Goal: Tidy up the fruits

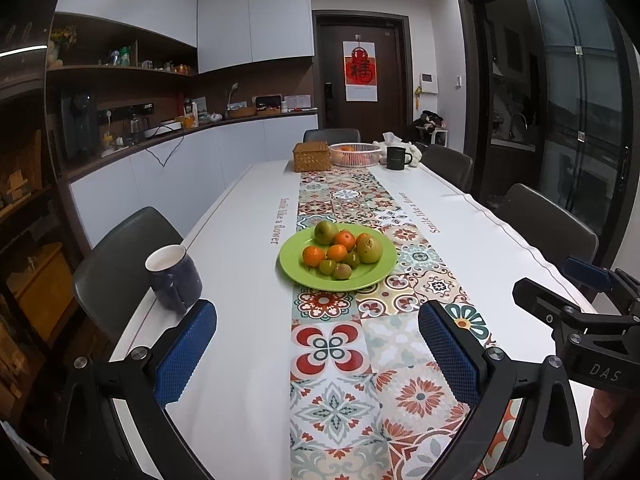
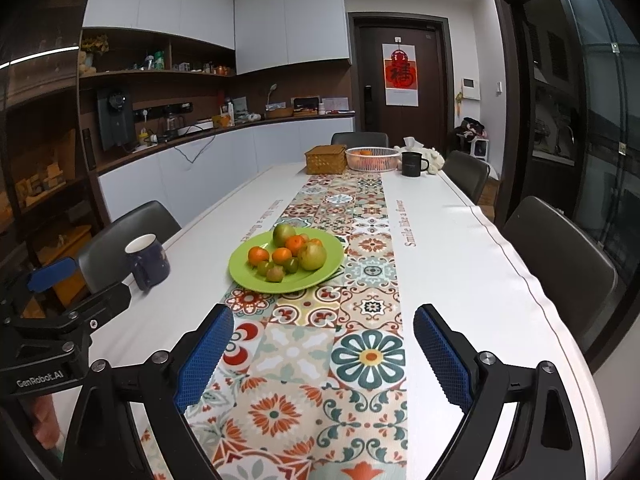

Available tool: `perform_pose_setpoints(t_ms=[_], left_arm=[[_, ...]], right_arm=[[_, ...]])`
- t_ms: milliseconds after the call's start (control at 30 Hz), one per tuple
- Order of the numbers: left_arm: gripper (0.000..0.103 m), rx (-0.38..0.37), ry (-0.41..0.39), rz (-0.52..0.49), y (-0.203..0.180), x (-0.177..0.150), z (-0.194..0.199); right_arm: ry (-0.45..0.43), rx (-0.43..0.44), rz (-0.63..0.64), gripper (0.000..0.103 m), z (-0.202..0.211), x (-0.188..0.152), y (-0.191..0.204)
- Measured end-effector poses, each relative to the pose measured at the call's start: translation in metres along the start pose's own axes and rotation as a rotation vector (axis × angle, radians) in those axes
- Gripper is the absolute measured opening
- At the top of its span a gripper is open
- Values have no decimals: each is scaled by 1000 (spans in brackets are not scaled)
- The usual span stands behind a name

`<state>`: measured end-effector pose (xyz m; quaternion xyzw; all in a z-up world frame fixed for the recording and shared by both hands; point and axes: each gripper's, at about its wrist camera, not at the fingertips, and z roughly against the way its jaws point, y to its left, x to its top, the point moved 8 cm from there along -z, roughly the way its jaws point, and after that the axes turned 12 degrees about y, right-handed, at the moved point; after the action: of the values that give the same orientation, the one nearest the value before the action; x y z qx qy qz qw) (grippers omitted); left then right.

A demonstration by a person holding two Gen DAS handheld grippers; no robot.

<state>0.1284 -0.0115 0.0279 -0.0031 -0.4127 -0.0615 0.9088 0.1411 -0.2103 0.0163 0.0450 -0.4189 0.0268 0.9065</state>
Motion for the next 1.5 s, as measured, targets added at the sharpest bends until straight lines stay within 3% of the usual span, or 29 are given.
perform_pose_setpoints(t_ms=[1500], left_arm=[[103, 4, 0, 26, 4, -12, 3]], right_arm=[[9, -8, 20, 92, 2, -10, 1]])
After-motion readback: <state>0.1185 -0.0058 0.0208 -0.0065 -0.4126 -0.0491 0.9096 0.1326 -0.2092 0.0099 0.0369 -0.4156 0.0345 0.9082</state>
